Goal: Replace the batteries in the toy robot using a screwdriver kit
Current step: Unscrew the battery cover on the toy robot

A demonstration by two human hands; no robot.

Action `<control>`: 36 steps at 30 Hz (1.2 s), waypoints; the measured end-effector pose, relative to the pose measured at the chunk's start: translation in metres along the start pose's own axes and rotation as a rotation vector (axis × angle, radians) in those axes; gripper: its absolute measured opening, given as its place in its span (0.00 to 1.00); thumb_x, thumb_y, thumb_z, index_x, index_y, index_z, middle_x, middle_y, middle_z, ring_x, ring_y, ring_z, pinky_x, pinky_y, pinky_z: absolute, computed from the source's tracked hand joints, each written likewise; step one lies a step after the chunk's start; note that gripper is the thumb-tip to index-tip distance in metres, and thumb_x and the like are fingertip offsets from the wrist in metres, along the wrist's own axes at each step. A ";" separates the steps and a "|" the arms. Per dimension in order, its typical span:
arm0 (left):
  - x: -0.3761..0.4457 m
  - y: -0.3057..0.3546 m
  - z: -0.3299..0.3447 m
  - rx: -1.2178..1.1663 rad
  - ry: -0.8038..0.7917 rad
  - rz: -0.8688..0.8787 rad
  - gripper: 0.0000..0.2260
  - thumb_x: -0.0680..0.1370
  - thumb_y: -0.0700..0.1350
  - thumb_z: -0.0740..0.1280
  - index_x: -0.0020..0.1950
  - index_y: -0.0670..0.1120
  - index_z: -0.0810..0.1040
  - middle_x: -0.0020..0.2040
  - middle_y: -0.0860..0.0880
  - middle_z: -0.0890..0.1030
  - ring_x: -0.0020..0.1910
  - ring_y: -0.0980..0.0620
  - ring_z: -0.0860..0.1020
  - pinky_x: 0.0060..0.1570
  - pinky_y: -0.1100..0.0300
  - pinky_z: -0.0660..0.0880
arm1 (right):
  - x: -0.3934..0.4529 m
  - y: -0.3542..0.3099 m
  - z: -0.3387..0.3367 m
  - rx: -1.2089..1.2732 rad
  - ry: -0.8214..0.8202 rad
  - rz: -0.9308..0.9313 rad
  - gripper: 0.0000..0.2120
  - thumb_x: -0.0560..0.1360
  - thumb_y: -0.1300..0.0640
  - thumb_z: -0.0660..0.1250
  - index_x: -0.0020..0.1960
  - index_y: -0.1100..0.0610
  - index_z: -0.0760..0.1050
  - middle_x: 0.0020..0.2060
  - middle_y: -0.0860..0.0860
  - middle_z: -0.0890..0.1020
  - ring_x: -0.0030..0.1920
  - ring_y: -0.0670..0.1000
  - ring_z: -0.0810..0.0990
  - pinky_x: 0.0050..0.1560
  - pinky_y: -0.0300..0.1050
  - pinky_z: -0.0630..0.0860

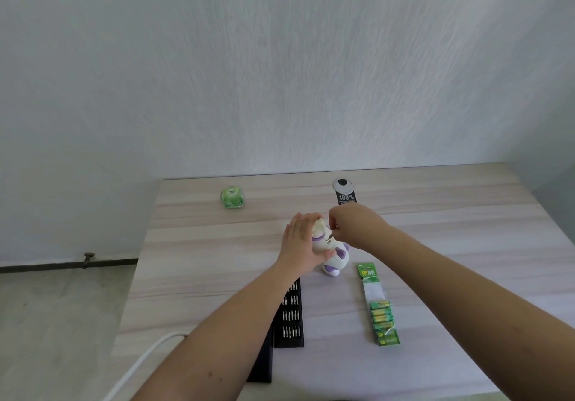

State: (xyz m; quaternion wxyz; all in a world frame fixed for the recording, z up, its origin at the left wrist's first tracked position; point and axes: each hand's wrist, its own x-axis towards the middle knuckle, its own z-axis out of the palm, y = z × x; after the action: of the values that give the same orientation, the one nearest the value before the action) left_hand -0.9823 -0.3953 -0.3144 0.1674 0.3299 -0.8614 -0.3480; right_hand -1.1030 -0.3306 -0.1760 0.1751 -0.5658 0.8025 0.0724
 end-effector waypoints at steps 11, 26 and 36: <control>-0.002 0.003 -0.005 -0.017 -0.011 0.006 0.35 0.63 0.58 0.76 0.62 0.59 0.59 0.63 0.51 0.72 0.70 0.43 0.63 0.67 0.46 0.64 | -0.019 0.019 0.002 0.273 0.083 0.115 0.03 0.73 0.52 0.67 0.44 0.49 0.78 0.42 0.45 0.82 0.45 0.49 0.80 0.43 0.43 0.77; -0.002 0.006 -0.010 0.033 -0.073 -0.019 0.37 0.63 0.58 0.75 0.68 0.55 0.64 0.65 0.54 0.69 0.72 0.45 0.61 0.69 0.47 0.62 | -0.083 0.032 0.043 1.433 0.091 0.364 0.06 0.74 0.57 0.72 0.50 0.54 0.82 0.44 0.52 0.86 0.41 0.48 0.82 0.48 0.46 0.77; -0.013 0.011 -0.026 -0.019 0.003 -0.002 0.47 0.66 0.53 0.78 0.78 0.47 0.55 0.77 0.47 0.60 0.77 0.47 0.53 0.73 0.53 0.55 | -0.099 0.013 0.074 1.628 0.122 0.381 0.07 0.79 0.58 0.65 0.52 0.56 0.81 0.42 0.52 0.85 0.40 0.48 0.80 0.45 0.42 0.76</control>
State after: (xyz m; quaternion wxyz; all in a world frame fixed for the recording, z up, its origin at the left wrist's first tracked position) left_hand -0.9639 -0.3929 -0.2885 0.1715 0.3296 -0.8575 -0.3560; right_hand -1.0705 -0.2155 -0.2102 0.4698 -0.1202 0.6940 -0.5322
